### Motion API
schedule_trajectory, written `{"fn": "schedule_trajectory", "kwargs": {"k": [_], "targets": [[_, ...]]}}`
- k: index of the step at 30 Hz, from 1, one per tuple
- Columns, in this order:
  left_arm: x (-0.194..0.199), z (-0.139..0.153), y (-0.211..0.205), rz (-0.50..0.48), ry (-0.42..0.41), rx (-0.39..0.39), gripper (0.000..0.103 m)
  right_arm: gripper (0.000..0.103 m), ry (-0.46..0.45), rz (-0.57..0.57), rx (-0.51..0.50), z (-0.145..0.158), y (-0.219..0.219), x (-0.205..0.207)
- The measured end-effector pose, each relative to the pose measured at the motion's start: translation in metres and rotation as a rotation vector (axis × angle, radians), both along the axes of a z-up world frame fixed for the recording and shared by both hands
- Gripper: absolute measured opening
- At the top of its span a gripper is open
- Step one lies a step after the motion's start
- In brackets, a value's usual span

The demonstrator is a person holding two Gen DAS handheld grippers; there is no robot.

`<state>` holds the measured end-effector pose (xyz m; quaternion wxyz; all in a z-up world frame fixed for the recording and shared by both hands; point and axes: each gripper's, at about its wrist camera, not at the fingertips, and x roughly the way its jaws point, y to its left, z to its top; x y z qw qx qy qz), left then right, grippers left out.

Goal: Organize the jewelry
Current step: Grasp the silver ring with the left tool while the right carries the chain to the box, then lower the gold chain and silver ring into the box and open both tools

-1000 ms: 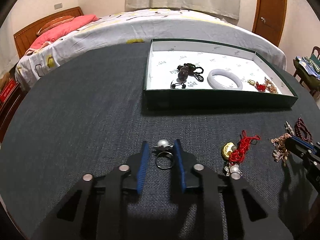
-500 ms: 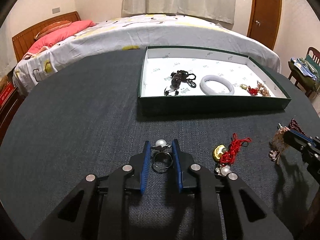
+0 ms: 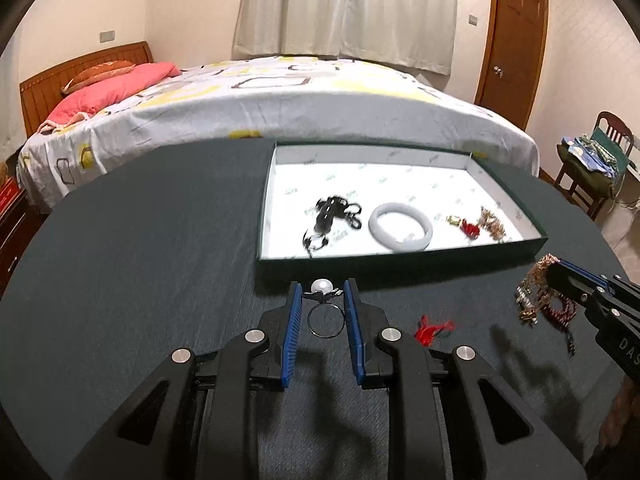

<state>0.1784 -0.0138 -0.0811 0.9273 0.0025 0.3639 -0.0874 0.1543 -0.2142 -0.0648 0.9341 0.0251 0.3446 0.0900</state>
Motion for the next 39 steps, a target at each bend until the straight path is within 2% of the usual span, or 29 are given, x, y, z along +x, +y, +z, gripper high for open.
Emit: {"fn": "schedule_trajectory", "kwargs": {"k": [6, 13, 19, 24, 29, 39], "targets": [[0.018, 0.016, -0.012, -0.022, -0.032, -0.006, 0.022, 0.010, -0.064, -0.010, 0.001, 0.023, -0.006, 0.019], [0.062, 0.033, -0.030, -0.039, -0.074, -0.031, 0.022, 0.010, -0.156, -0.032, -0.003, 0.051, -0.018, 0.057], [0.104, 0.036, -0.042, -0.041, -0.098, -0.022, 0.022, 0.010, -0.193, -0.036, 0.002, 0.059, -0.023, 0.095], [0.133, 0.027, -0.049, -0.037, -0.084, -0.002, 0.022, 0.010, -0.191, -0.034, 0.010, 0.047, -0.023, 0.128], [0.159, 0.003, -0.054, -0.028, -0.032, 0.029, 0.022, 0.010, -0.150, -0.030, 0.006, 0.022, -0.016, 0.153], [0.178, -0.023, -0.055, -0.011, 0.045, 0.074, 0.022, 0.010, -0.029, -0.046, 0.025, -0.021, -0.015, 0.188]]}}
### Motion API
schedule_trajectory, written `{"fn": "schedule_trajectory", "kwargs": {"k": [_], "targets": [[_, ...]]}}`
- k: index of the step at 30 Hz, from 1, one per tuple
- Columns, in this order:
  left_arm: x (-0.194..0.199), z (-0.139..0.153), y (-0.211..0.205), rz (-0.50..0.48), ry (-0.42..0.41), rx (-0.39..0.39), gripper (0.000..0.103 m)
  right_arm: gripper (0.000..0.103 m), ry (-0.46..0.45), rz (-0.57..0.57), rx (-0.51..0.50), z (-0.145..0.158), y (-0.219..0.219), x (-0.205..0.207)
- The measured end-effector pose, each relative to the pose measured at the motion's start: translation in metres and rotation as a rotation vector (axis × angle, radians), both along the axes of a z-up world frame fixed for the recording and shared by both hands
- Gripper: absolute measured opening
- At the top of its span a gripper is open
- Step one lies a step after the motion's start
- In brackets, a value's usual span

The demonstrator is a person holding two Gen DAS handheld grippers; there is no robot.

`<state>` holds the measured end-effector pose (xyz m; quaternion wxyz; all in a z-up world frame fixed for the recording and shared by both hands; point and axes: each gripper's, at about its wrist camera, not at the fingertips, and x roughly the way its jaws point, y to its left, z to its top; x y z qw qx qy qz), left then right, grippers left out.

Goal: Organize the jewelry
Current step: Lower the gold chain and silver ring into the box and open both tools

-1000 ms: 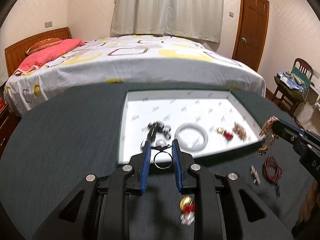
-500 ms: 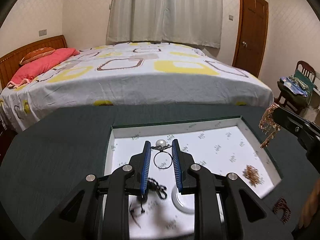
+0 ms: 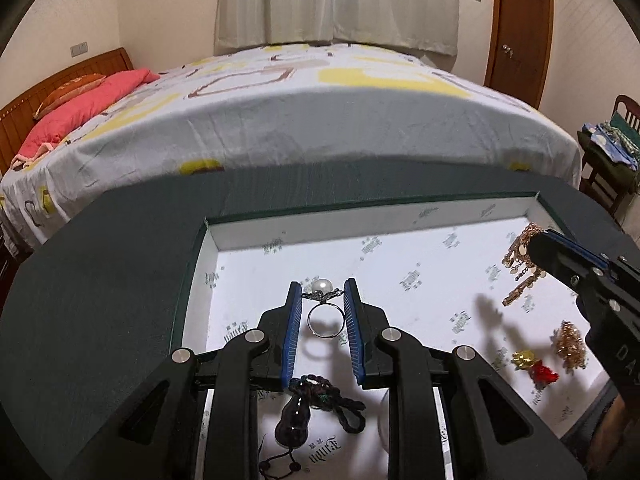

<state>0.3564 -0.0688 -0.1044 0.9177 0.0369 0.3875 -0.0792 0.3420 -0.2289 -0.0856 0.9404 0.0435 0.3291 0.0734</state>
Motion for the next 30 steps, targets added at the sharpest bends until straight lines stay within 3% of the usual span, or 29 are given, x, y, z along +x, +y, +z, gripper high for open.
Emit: {"fn": "schedule_trajectory", "kwargs": {"k": [17, 21, 30], "targets": [[0.009, -0.008, -0.002, 0.006, 0.075, 0.051, 0.024, 0.012, 0.139, -0.025, -0.056, -0.024, 0.010, 0.016], [0.009, -0.008, -0.001, 0.014, 0.078, 0.039, 0.041, 0.027, 0.135, -0.034, -0.050, -0.023, 0.008, 0.015], [0.006, -0.003, 0.002, 0.025, 0.051, 0.013, 0.059, 0.028, 0.118, -0.038, -0.040, -0.020, 0.007, 0.012]]}}
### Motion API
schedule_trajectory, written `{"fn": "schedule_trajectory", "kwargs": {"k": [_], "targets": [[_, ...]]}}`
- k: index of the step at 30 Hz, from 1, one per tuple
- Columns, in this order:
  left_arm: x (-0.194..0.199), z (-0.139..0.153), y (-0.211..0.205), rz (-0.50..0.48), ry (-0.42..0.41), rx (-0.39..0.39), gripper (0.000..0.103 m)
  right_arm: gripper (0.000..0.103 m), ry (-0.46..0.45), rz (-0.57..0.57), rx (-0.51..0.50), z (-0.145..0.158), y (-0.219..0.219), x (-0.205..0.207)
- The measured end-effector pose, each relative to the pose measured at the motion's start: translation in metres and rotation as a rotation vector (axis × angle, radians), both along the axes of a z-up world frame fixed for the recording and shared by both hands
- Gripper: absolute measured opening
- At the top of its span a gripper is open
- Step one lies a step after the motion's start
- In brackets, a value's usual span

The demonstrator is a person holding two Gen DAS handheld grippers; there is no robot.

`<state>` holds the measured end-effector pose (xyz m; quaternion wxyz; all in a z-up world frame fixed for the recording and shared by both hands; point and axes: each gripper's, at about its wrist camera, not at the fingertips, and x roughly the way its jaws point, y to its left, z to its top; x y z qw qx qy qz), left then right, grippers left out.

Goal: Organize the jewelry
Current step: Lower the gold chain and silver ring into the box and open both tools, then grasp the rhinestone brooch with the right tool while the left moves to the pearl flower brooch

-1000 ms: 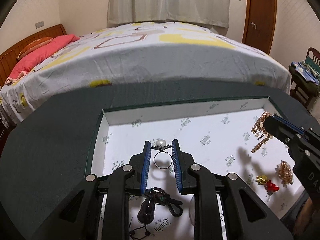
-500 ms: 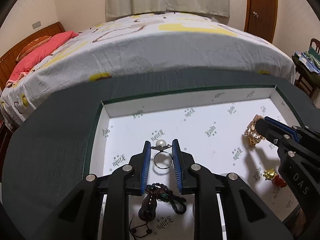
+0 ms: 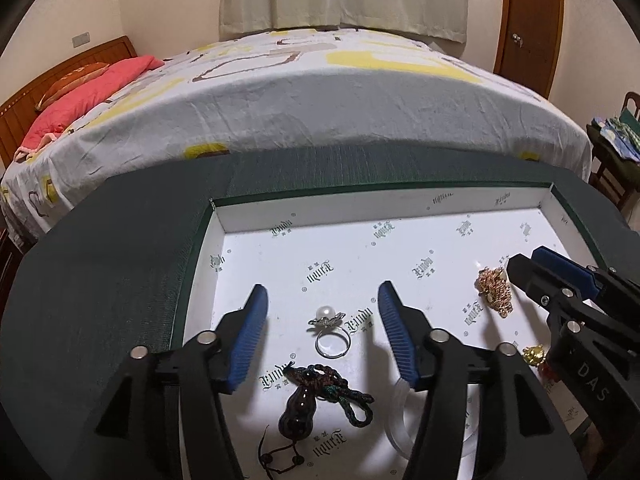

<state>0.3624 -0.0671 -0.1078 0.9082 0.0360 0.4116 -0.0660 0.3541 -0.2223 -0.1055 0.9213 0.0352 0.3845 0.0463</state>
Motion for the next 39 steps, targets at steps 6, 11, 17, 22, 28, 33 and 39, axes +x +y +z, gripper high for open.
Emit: {"fn": "schedule_trajectory", "kwargs": {"k": [6, 11, 17, 22, 28, 33, 39], "targets": [[-0.009, 0.007, 0.003, 0.013, -0.033, -0.029, 0.064, 0.029, -0.024, -0.001, -0.001, 0.007, -0.001, -0.007], [-0.025, 0.018, 0.007, 0.043, -0.086, -0.034, 0.072, 0.039, -0.056, -0.002, -0.007, 0.016, 0.000, -0.021], [-0.056, 0.032, 0.011, 0.056, -0.148, -0.043, 0.073, 0.039, -0.097, -0.004, 0.000, 0.030, -0.004, -0.049], [-0.081, 0.038, 0.016, 0.068, -0.165, -0.056, 0.074, 0.039, -0.125, -0.022, -0.005, 0.040, -0.013, -0.084], [-0.110, 0.040, 0.023, 0.085, -0.178, -0.066, 0.074, 0.039, -0.134, -0.046, -0.011, 0.042, -0.024, -0.125], [-0.132, 0.037, 0.028, 0.094, -0.176, -0.075, 0.074, 0.039, -0.121, -0.058, -0.021, 0.038, -0.032, -0.157], [-0.159, 0.027, 0.028, 0.087, -0.148, -0.063, 0.074, 0.039, -0.045, -0.051, -0.014, 0.019, -0.034, -0.179]]}}
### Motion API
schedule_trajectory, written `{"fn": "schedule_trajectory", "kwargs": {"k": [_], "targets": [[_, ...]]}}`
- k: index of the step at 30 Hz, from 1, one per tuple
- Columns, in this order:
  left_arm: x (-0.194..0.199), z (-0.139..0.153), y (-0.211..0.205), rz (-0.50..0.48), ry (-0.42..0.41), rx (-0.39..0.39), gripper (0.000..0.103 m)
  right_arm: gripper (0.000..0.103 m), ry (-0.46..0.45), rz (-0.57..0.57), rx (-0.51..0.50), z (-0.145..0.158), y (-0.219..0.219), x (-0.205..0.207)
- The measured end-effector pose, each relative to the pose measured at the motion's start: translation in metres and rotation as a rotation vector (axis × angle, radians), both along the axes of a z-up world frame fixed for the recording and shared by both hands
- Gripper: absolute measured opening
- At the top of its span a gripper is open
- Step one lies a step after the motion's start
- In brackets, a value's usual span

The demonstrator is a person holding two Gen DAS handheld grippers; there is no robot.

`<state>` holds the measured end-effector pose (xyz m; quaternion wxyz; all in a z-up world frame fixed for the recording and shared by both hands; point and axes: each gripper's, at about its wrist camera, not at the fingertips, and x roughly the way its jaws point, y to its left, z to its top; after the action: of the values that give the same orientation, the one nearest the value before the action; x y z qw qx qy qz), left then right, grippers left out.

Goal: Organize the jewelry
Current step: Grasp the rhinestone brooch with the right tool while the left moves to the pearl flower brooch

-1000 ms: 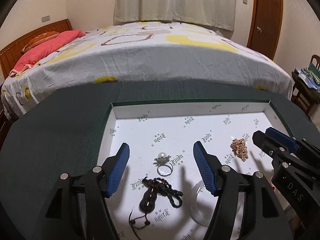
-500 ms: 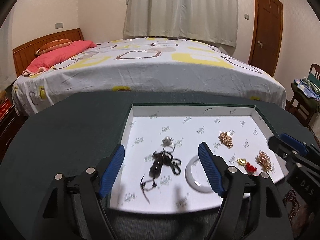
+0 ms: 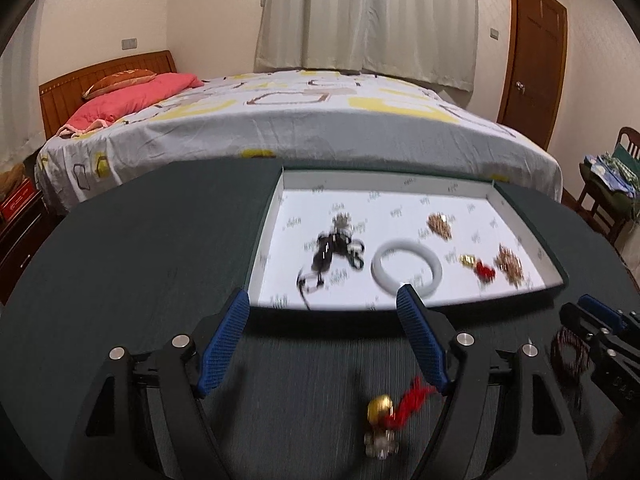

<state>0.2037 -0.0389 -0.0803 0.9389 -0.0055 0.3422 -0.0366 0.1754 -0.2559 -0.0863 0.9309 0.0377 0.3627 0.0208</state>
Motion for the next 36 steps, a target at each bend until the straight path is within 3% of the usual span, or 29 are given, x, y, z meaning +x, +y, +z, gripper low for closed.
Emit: {"fn": "schedule_trajectory", "kwargs": {"k": [16, 18, 20, 36], "targets": [[-0.027, -0.032, -0.001, -0.010, 0.096, 0.027, 0.074, 0.036, 0.156, 0.027, -0.002, -0.037, 0.011, 0.001], [-0.028, -0.035, -0.002, -0.013, 0.106, 0.022, 0.074, 0.019, 0.159, 0.033, -0.019, -0.038, 0.012, 0.001], [-0.029, -0.036, -0.003, -0.016, 0.109, 0.023, 0.074, 0.013, 0.161, 0.037, -0.026, -0.038, 0.012, 0.001], [-0.042, -0.041, -0.012, -0.052, 0.155, -0.025, 0.074, 0.012, 0.114, 0.058, 0.019, -0.030, 0.010, -0.018]]}}
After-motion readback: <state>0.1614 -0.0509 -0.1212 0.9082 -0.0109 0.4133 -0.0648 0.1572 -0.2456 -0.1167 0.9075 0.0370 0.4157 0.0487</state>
